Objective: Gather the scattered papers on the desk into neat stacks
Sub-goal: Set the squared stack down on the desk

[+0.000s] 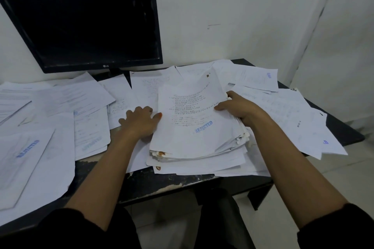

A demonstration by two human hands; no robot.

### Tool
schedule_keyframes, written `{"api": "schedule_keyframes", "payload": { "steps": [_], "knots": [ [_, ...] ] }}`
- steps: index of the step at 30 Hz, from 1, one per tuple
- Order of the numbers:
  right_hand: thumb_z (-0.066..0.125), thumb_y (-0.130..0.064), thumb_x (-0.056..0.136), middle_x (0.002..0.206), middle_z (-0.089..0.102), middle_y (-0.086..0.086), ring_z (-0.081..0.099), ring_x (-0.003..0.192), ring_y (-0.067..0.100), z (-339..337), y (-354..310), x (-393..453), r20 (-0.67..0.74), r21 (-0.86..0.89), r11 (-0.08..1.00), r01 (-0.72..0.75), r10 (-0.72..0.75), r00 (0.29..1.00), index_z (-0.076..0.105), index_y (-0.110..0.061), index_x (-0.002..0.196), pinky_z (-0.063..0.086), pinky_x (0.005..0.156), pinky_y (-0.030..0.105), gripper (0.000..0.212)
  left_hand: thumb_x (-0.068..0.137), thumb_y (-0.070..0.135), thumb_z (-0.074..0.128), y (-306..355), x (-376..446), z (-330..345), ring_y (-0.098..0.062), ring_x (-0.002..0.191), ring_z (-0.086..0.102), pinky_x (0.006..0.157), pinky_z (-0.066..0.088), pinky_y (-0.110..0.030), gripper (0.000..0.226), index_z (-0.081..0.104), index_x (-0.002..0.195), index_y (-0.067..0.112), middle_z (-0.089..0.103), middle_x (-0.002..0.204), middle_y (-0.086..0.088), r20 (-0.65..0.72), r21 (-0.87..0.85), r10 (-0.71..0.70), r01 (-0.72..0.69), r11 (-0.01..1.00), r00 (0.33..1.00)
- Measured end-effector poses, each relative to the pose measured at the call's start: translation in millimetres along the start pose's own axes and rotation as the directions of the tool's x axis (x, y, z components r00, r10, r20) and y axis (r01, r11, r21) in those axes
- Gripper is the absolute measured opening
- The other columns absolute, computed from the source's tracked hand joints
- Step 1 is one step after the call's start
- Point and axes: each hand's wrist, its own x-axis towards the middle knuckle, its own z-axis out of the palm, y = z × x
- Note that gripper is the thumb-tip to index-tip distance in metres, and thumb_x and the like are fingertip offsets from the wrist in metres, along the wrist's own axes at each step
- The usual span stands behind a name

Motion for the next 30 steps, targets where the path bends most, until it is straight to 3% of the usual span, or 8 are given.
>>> {"api": "schedule_keyframes", "payload": {
  "steps": [3,5,8,11,14,18,24,30],
  "knots": [
    [0.065,-0.008,0.089,0.122,0.059,0.01,0.059,0.093,0.026,-1,4,2,-0.03,-0.068,0.998,0.016,-0.018,0.999,0.046,-0.012,0.133,0.05,0.072,0.033,0.047,0.103,0.034,0.034,-12,17,-3,-0.03,0.144,0.023,0.114,0.013,-0.052,0.048,0.032,0.15,0.024,0.027,0.158,-0.003,-0.02,-0.039,0.026,-0.027,0.999,0.999],
    [0.064,-0.008,0.09,0.125,0.057,0.01,0.056,0.099,0.028,-2,7,2,-0.054,-0.107,0.994,0.014,-0.02,0.998,0.045,-0.012,0.135,0.048,0.08,0.035,0.049,0.104,0.035,0.033,-17,27,-4,-0.028,0.147,0.019,0.116,0.001,-0.056,0.049,0.027,0.152,0.023,0.021,0.161,-0.002,0.039,0.019,0.06,-0.061,0.998,0.997],
    [0.061,-0.009,0.092,0.119,0.057,0.007,0.057,0.098,0.027,-3,11,1,-0.065,-0.101,0.995,0.023,-0.03,0.997,0.047,-0.016,0.129,0.048,0.08,0.035,0.04,0.101,0.046,0.039,-19,37,-5,-0.032,0.136,0.035,0.113,0.01,-0.052,0.047,0.043,0.143,0.024,0.04,0.147,-0.009,-0.028,0.123,0.092,-0.088,0.988,0.995],
    [0.059,-0.007,0.092,0.114,0.058,0.008,0.059,0.094,0.027,-3,14,2,-0.113,-0.103,0.993,0.049,-0.061,0.992,0.05,-0.019,0.116,0.049,0.079,0.035,0.028,0.095,0.044,0.054,-16,41,-15,-0.028,0.115,0.052,0.102,0.021,-0.045,0.032,0.064,0.114,0.021,0.062,0.117,-0.004,-0.136,0.038,0.137,-0.133,0.99,0.981],
    [0.057,-0.006,0.092,0.11,0.056,0.007,0.056,0.091,0.026,-4,14,4,-0.156,-0.109,0.992,0.061,-0.077,0.985,0.049,-0.019,0.111,0.045,0.077,0.033,0.025,0.091,0.041,0.063,-18,41,-26,-0.023,0.098,0.057,0.095,0.034,-0.043,0.021,0.066,0.093,0.02,0.065,0.101,0.001,-0.197,-0.066,0.132,-0.148,0.987,0.972],
    [0.057,-0.004,0.09,0.11,0.056,0.008,0.054,0.091,0.027,-2,12,7,-0.195,-0.114,0.993,0.04,-0.062,0.979,0.052,-0.015,0.115,0.041,0.076,0.032,0.027,0.091,0.038,0.064,-19,37,-36,-0.022,0.088,0.055,0.072,0.041,-0.033,0.019,0.063,0.092,0.019,0.065,0.101,-0.003,-0.223,-0.132,0.099,-0.131,0.983,0.97],
    [0.054,0.0,0.09,0.106,0.055,0.009,0.051,0.088,0.024,-2,12,10,-0.27,-0.081,0.996,0.032,-0.053,0.962,0.053,-0.009,0.116,0.038,0.062,0.027,0.027,0.094,0.036,0.062,-34,27,-65,-0.03,0.096,0.057,0.079,0.042,-0.037,0.018,0.061,0.099,0.018,0.063,0.107,-0.009,-0.335,-0.172,-0.025,-0.035,0.984,0.942],
    [0.051,-0.001,0.091,0.104,0.053,0.01,0.05,0.091,0.026,3,11,15,-0.31,-0.068,0.998,-0.005,-0.017,0.951,0.052,-0.004,0.122,0.039,0.073,0.03,0.031,0.093,0.03,0.064,-51,11,-108,-0.026,0.088,0.053,0.077,0.041,-0.037,0.015,0.061,0.094,0.015,0.061,0.095,-0.007,-0.448,-0.298,-0.083,-0.061,0.953,0.89]
  ]
}}
